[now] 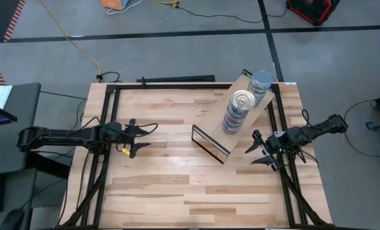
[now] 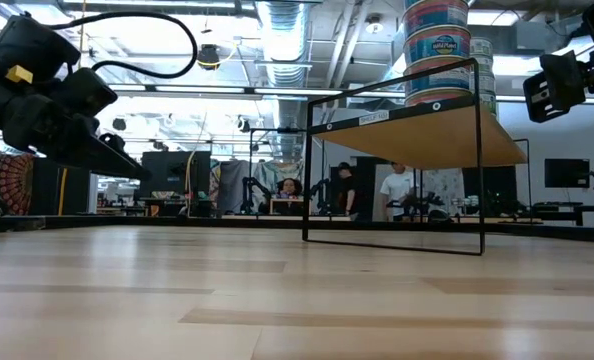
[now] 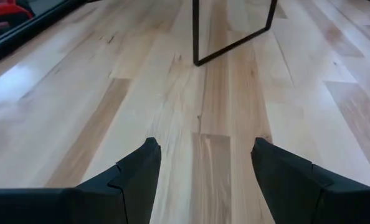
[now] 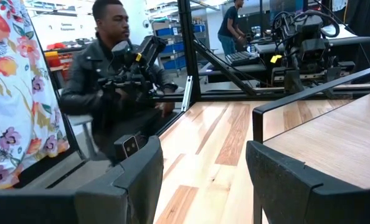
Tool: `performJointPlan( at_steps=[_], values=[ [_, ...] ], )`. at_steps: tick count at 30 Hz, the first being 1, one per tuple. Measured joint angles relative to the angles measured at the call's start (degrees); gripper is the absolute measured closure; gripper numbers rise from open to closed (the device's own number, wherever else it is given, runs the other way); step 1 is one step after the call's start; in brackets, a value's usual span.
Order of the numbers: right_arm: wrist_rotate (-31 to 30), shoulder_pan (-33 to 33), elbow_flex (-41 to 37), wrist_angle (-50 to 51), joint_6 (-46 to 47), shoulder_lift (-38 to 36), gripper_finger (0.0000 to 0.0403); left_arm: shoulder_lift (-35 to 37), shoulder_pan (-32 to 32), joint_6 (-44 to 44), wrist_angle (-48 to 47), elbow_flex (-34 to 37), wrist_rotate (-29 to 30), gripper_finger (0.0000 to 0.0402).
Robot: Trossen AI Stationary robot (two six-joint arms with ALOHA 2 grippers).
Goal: Stack canned seafood by type on shelf
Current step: Return to Home Position
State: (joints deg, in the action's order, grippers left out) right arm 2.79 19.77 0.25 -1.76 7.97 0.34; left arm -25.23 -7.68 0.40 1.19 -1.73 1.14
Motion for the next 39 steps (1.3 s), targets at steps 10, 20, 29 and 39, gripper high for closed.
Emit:
performJointPlan(
  at_steps=[10, 20, 29, 39],
  values=[
    [0.0, 0.0, 0.0, 0.0, 0.0, 0.0, 0.0147, 0.0, 0.0, -0.3, -0.2, -0.3, 0.3, 0.0162],
    [0.0, 0.0, 0.0, 0.0, 0.1, 0.0, 0.0147, 7.9, 2.9, -0.4, -0.4, -0.3, 0.3, 0.0162],
    [0.0, 0.0, 0.0, 0.0, 0.1, 0.0, 0.0147, 10.8, 2.9, -0.4, -0.4, -0.3, 0.3, 0.0162],
    [0.0, 0.0, 0.0, 0.0, 0.1, 0.0, 0.0147, 10.8, 2.9, -0.4, -0.4, -0.3, 0.3, 0.0162]
  ],
)
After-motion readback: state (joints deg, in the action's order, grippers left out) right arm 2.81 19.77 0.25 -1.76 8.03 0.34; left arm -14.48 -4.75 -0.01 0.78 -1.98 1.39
